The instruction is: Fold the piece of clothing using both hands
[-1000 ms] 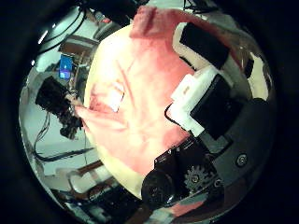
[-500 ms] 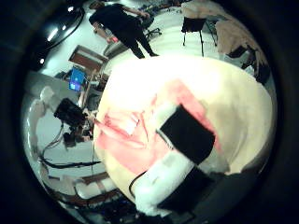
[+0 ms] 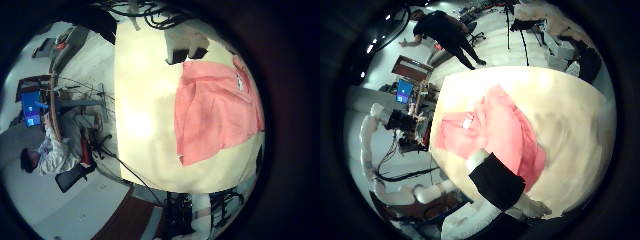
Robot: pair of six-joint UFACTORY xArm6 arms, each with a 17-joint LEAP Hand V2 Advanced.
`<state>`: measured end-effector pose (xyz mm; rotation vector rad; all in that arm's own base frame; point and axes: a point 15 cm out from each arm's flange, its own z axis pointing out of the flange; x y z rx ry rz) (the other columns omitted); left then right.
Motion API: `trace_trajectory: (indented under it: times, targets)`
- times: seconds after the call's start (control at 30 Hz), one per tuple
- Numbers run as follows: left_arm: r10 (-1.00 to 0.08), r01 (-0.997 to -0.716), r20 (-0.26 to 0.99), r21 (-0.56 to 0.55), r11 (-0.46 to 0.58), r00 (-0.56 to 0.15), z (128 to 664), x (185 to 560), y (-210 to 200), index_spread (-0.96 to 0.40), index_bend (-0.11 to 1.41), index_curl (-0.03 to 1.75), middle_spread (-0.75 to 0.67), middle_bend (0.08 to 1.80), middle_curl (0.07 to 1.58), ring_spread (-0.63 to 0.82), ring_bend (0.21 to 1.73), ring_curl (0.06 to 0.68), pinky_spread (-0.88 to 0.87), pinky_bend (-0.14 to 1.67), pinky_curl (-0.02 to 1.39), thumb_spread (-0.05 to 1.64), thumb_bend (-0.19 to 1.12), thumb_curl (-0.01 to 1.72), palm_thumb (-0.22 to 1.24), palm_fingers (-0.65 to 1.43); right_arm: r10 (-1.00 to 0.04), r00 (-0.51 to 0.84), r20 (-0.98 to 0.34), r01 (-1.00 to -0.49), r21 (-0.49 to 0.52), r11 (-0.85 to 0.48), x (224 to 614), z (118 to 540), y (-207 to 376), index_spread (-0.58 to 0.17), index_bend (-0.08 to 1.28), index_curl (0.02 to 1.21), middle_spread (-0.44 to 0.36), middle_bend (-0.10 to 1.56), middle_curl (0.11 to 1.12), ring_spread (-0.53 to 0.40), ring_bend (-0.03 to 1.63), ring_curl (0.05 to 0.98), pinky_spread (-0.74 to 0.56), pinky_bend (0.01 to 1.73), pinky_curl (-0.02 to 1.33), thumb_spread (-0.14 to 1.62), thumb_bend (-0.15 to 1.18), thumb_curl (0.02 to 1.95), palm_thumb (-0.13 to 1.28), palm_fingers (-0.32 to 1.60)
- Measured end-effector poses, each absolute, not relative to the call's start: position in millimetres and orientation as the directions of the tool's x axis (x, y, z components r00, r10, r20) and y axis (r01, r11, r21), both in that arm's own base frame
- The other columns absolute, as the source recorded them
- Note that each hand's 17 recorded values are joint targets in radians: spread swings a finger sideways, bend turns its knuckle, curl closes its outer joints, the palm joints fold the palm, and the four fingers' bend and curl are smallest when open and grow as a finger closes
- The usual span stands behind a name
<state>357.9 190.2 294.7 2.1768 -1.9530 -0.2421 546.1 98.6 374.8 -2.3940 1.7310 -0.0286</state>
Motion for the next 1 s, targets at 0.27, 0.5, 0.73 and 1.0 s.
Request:
trace_trajectory:
  times: [0.27, 0.5, 0.73, 1.0]
  targets:
    - [-0.999, -0.959, 0.026, 0.281, -0.029, 0.038, 312, 340, 152, 0.15, 0.14, 0.30, 0.44, 0.17, 0.26, 0.57, 0.43, 0.249, 0.58, 0.40, 0.34, 1.29, 0.01, 0.40, 0.42, -0.08, -0.904, 0.410, -0.118, -0.912, -0.024, -0.411, 498, 332, 81, -0.382, 0.34, 0.51, -0.016, 0.44, 0.45, 0.055, 0.57, 0.336, 0.32, 0.32, 0.47, 1.37, 0.00, 0.18, 0.39, 0.08]
    - [-0.999, -0.949, 0.040, 0.315, 0.020, -0.008, 303, 322, 122, 0.15, 0.14, 0.28, 0.44, 0.17, 0.24, 0.58, 0.42, 0.247, 0.60, 0.39, 0.33, 1.29, -0.01, 0.37, 0.44, -0.07, -0.871, 0.485, -0.079, -0.859, 0.143, -0.491, 465, 269, 49, -0.424, 0.26, 0.44, -0.054, 0.32, 0.39, 0.118, 0.42, 0.280, 0.33, 0.31, 0.42, 1.37, 0.02, 0.20, 0.48, 0.04]
    - [-0.999, -0.940, 0.044, 0.338, 0.041, -0.028, 295, 311, 109, 0.15, 0.14, 0.26, 0.42, 0.17, 0.24, 0.59, 0.41, 0.247, 0.58, 0.39, 0.32, 1.29, -0.01, 0.34, 0.44, -0.06, -0.853, 0.520, -0.038, -0.828, 0.221, -0.514, 448, 214, 34, -0.440, 0.17, 0.38, -0.041, 0.22, 0.35, 0.151, 0.33, 0.250, 0.34, 0.29, 0.39, 1.24, 0.01, 0.25, 0.62, 0.04]
    - [-0.998, -0.935, 0.047, 0.352, 0.049, -0.034, 289, 303, 105, 0.14, 0.14, 0.25, 0.42, 0.18, 0.24, 0.59, 0.41, 0.246, 0.56, 0.38, 0.32, 1.29, -0.01, 0.32, 0.44, -0.06, -0.844, 0.535, -0.017, -0.825, 0.202, -0.527, 459, 173, 41, -0.340, 0.15, 0.33, 0.026, 0.23, 0.35, 0.156, 0.33, 0.250, 0.32, 0.27, 0.36, 1.12, -0.02, 0.28, 0.68, 0.10]
